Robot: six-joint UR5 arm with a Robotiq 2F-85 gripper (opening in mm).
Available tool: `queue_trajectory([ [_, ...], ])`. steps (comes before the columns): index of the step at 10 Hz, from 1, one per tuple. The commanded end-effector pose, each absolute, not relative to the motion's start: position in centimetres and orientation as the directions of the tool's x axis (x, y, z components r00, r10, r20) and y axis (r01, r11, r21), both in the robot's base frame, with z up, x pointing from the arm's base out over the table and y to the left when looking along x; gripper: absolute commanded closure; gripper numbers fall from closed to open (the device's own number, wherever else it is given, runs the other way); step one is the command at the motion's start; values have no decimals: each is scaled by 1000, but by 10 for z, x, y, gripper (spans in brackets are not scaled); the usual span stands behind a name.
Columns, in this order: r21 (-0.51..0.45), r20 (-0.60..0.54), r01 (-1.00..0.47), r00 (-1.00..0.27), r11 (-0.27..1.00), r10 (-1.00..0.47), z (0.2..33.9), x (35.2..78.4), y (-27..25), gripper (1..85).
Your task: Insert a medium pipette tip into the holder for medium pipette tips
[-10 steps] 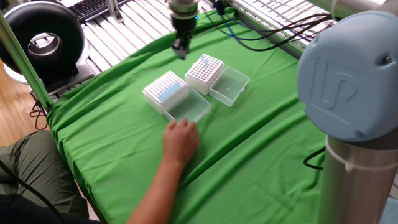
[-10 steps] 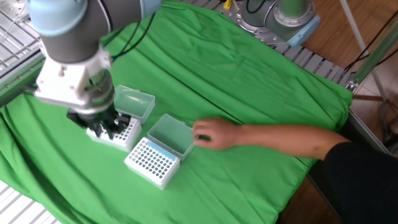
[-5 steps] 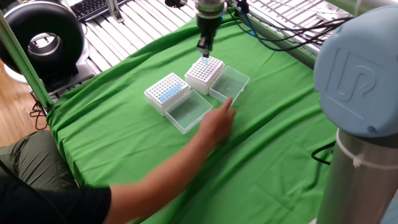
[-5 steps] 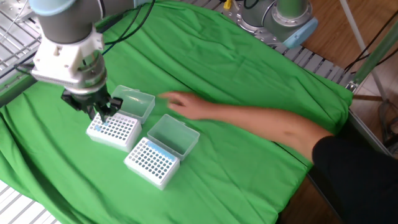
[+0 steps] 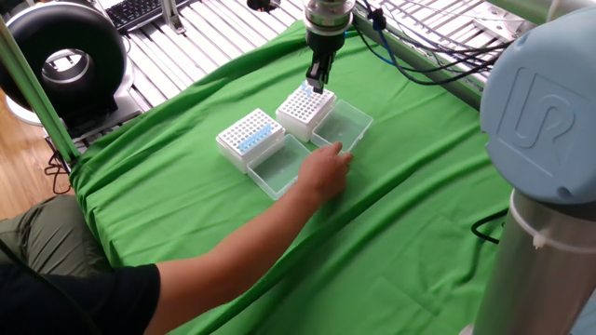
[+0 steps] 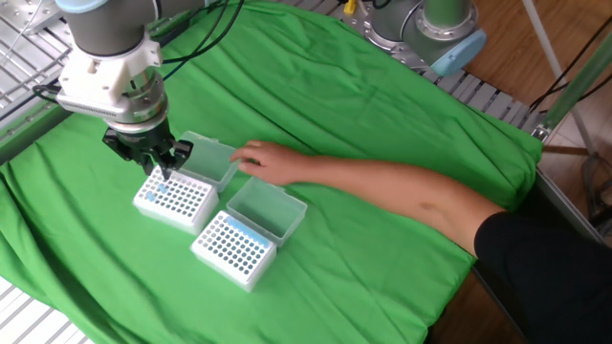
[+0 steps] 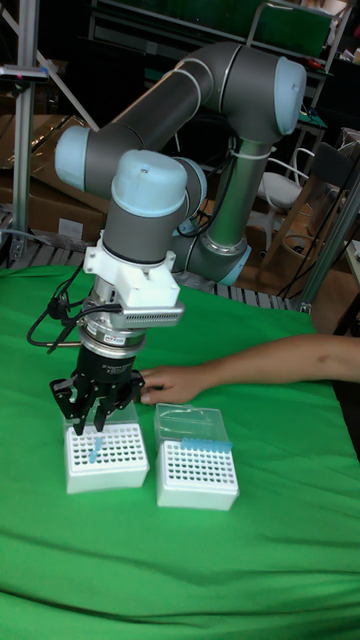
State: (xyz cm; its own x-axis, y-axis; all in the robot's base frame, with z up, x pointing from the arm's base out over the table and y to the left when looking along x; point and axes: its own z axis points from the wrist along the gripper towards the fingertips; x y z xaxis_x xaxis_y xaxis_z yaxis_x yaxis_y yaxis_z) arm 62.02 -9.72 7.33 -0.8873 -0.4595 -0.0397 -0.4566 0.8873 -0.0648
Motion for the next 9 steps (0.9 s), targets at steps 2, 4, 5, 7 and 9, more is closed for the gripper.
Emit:
queue_trajectory([
  [2, -28, -55, -436, -898, 899, -437, 70, 617, -89, 527],
  [4, -32, -58, -433, -899, 901, -434, 69, 619, -87, 527],
  [5, -31, -59, -431, -900, 902, -432, 69, 620, -87, 527],
  [7, -32, -60, -428, -901, 903, -429, 68, 620, -86, 527],
  [9, -31, -66, -426, -902, 904, -427, 67, 620, -85, 530],
])
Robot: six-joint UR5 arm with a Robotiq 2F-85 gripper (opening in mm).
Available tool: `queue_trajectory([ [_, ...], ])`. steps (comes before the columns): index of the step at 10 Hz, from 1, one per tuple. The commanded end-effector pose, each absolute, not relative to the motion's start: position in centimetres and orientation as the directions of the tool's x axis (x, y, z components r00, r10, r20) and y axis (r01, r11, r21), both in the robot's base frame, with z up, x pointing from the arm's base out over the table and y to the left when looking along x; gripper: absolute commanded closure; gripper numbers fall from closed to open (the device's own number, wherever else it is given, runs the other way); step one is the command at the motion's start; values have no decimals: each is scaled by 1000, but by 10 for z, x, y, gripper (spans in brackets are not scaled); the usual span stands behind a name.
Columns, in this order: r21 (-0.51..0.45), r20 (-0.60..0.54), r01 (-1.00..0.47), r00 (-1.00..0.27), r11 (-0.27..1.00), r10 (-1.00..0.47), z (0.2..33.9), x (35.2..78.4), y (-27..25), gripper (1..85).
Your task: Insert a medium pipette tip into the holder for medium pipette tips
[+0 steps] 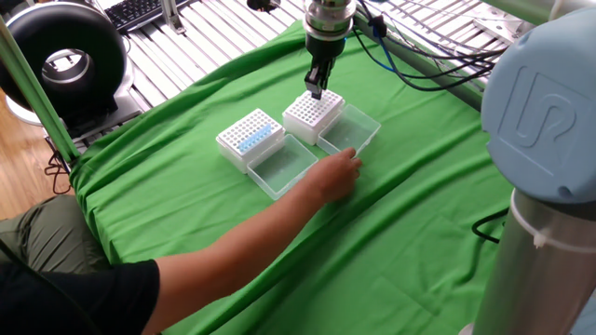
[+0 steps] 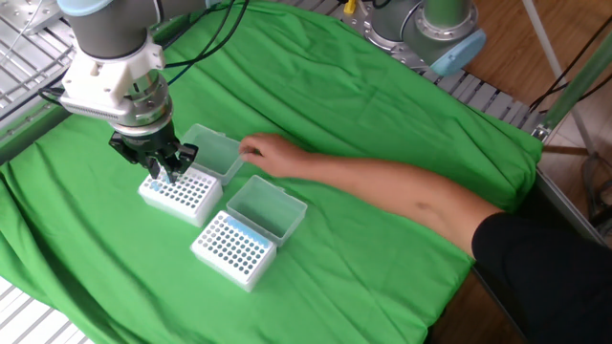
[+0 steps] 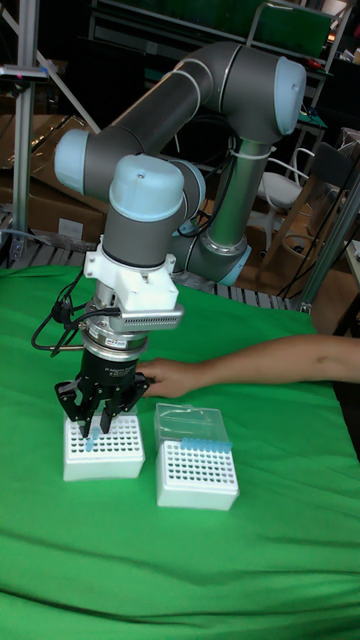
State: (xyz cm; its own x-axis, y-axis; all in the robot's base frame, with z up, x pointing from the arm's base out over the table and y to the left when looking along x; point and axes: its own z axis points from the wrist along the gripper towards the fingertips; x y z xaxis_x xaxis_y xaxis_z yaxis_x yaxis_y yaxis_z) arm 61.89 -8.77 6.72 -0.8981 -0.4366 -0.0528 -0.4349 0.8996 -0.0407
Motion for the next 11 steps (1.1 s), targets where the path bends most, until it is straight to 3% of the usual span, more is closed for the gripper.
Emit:
queue_trajectory([
  [1, -33, -66, -423, -903, 905, -425, 67, 620, -85, 540],
  [11, -18, -98, -392, -915, 920, -392, 66, 627, -78, 673],
])
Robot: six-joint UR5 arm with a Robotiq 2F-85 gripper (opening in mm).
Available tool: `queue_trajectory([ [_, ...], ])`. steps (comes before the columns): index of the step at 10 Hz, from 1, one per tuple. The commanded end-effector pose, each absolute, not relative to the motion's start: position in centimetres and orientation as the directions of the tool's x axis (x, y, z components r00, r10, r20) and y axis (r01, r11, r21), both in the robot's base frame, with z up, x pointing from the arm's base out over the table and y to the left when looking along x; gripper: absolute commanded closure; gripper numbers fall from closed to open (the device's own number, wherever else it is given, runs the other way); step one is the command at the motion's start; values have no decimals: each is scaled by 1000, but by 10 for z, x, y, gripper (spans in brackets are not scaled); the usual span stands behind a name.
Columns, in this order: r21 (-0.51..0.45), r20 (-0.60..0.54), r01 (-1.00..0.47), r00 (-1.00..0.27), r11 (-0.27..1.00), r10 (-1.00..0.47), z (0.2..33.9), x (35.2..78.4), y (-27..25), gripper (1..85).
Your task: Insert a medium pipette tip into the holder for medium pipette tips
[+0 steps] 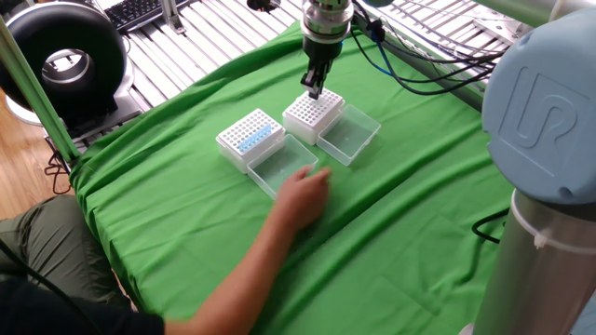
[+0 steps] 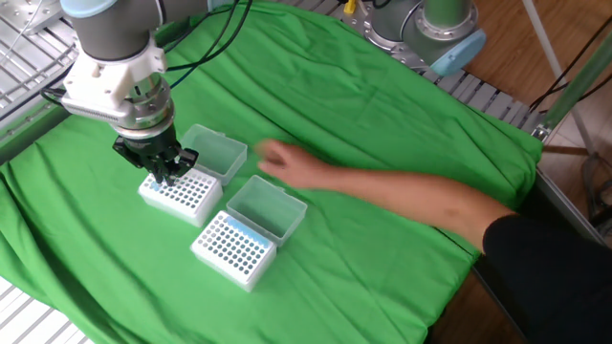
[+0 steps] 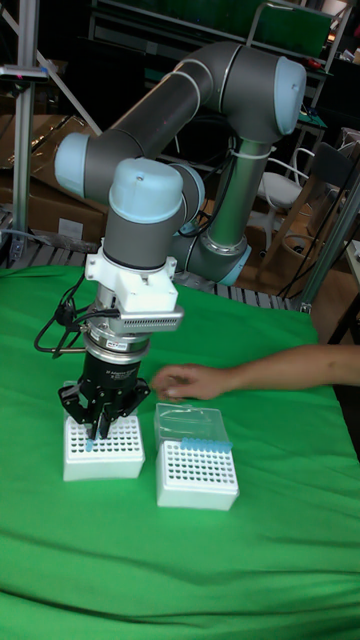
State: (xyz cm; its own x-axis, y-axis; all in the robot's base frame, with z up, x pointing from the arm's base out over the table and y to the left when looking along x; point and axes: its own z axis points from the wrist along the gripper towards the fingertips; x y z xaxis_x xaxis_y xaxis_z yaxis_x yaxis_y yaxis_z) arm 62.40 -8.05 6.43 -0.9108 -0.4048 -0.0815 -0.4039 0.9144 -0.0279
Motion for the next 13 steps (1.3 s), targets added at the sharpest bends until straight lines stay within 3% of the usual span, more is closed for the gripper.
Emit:
queue_trajectory([
  [1, -22, -102, -392, -914, 920, -392, 66, 628, -78, 693],
  [7, -35, -104, -385, -917, 922, -386, 75, 630, -81, 803],
  [13, -60, -50, -396, -916, 916, -399, 131, 628, -77, 843],
])
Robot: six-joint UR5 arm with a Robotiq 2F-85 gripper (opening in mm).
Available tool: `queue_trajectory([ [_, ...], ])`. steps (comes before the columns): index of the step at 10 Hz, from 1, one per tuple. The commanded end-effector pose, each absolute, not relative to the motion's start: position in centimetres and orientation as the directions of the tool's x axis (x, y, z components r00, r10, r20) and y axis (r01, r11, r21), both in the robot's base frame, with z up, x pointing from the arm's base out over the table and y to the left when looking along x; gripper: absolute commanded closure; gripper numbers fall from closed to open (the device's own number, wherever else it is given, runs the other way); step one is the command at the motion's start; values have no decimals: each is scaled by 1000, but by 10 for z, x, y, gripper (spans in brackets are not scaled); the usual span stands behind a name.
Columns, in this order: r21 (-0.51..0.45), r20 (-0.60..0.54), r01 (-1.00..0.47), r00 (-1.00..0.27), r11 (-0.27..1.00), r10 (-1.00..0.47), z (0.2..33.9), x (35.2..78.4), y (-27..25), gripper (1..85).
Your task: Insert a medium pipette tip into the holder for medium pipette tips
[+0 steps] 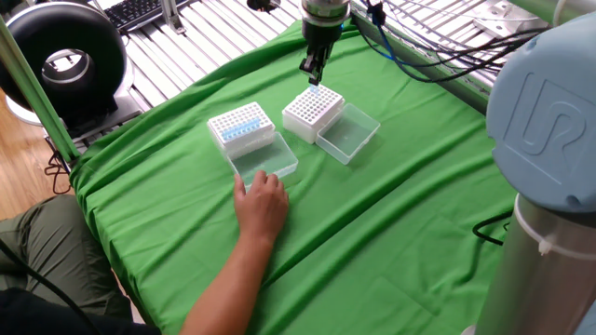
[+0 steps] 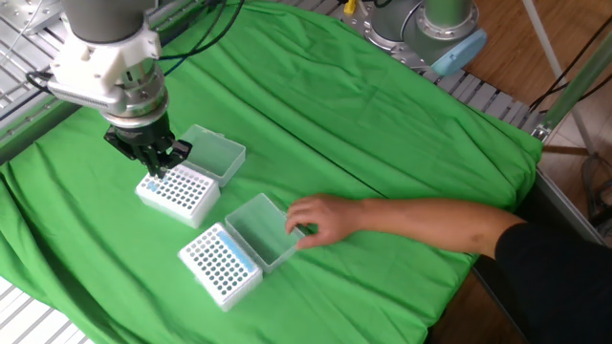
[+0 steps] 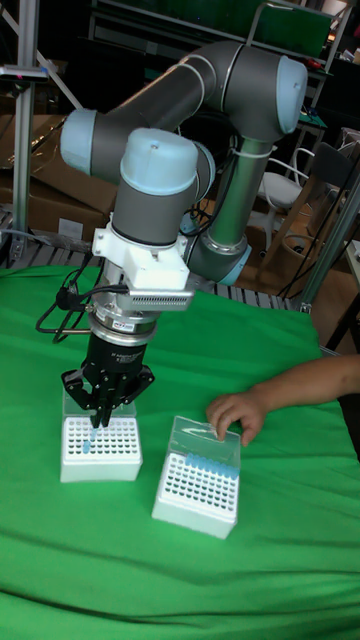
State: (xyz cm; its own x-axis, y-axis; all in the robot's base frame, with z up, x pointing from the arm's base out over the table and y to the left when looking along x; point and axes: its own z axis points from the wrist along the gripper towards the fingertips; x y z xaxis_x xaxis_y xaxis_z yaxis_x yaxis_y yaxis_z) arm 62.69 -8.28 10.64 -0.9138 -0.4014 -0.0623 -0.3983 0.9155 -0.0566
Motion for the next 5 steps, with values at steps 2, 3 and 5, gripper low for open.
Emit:
queue_trajectory([
  [2, -64, -34, -392, -918, 918, -394, 145, 626, -70, 843],
  [3, -58, -28, -385, -922, 921, -387, 154, 627, -62, 843],
  [5, -45, -28, -369, -928, 928, -371, 166, 631, -46, 840],
])
